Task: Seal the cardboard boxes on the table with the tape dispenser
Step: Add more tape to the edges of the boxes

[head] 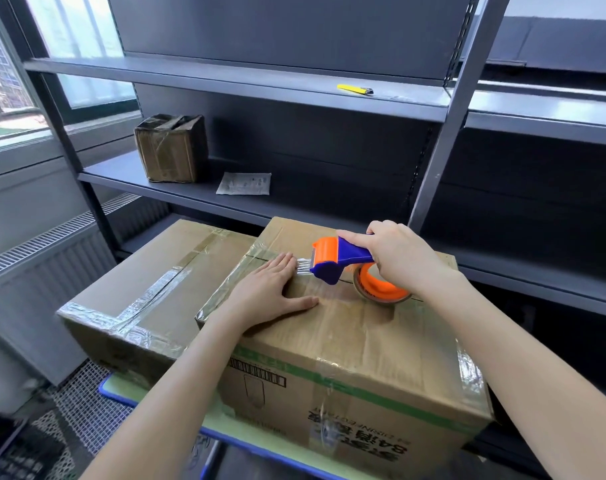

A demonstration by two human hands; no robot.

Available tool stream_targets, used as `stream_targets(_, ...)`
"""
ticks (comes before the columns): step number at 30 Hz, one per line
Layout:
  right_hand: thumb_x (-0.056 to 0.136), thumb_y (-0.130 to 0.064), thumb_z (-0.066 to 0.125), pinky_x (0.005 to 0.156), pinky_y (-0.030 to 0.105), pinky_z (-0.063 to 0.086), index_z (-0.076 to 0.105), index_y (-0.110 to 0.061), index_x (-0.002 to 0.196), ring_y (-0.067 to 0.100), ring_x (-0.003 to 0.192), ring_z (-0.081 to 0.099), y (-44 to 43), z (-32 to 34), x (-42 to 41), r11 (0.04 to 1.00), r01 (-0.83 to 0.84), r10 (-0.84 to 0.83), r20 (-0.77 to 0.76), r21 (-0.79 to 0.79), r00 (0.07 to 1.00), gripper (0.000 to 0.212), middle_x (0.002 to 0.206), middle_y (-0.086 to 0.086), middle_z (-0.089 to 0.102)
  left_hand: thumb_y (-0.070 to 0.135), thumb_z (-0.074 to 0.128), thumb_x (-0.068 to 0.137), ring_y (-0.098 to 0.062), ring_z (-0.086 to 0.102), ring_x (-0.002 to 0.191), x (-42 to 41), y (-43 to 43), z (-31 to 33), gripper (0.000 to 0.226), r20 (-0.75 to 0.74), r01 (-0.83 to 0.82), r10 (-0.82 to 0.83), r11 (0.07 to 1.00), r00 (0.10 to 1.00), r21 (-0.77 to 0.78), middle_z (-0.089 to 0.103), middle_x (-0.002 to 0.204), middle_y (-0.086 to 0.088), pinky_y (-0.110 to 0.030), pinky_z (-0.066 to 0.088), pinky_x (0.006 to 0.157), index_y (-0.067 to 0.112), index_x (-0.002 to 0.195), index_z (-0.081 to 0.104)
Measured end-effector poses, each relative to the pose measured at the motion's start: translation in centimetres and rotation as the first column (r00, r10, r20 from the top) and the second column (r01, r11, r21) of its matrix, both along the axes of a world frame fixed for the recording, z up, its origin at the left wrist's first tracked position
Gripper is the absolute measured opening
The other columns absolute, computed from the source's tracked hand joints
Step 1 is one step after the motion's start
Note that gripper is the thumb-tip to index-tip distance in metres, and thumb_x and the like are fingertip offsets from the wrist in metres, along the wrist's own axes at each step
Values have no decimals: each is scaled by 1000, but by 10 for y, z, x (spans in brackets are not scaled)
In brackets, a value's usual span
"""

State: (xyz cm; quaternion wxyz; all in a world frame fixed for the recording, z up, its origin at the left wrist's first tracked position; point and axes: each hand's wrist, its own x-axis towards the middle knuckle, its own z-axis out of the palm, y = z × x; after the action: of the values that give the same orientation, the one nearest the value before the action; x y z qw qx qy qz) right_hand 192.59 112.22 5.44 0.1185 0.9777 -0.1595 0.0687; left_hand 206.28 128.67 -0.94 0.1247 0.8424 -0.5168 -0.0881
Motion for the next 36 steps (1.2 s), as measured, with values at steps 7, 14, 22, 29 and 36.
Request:
stream_targets(7, 94, -14, 47, 73, 27, 31, 10, -38, 148, 18, 97, 43, -2, -2, -2, 1000, 24, -24, 7, 12, 1000, 70, 109, 6, 49, 66, 54, 80, -3, 3, 144, 1, -1, 1, 94, -81, -22, 17, 998, 997, -55, 6, 158, 8, -23, 9, 114, 20, 151, 13)
stream_targets(14, 93, -9, 44, 72, 28, 29, 12, -41, 147, 16, 89, 38, -6, 4, -5, 999, 40, -39, -24, 27, 999, 70, 101, 3, 45, 65, 56, 79, -2, 5, 143, 0, -2, 1, 93, -94, -30, 23, 996, 995, -81, 8, 157, 11, -23, 12, 113, 22, 150, 16)
stream_targets(22, 89, -4, 34, 73, 29, 34, 24, -50, 141, 25, 94, 49, -32, 28, -26, 1000, 21, -21, -40, -18, 999, 70, 89, -2, 37, 67, 56, 78, -1, 7, 143, 2, -3, 0, 93, -105, -48, 41, 996, 994, -71, 8, 157, 14, -25, 15, 113, 23, 150, 18)
stream_targets(29, 90, -6, 37, 71, 26, 29, 19, -47, 144, 18, 85, 41, -42, 14, -58, 996, 89, -89, -68, -6, 994, 70, 91, -1, 37, 70, 40, 83, -6, 2, 144, -2, -9, -6, 83, 58, -3, 4, 1000, 998, -16, 4, 158, 9, -26, 10, 114, 29, 151, 14)
stream_targets(36, 93, -9, 39, 70, 27, 28, 17, -44, 145, 17, 83, 38, -44, 6, -62, 993, 114, -114, -29, 0, 993, 67, 90, -1, 36, 69, 30, 87, -9, -8, 144, -9, -7, -4, 82, 134, -17, 11, 999, 991, 48, -5, 158, 6, -27, 0, 115, 25, 151, 3)
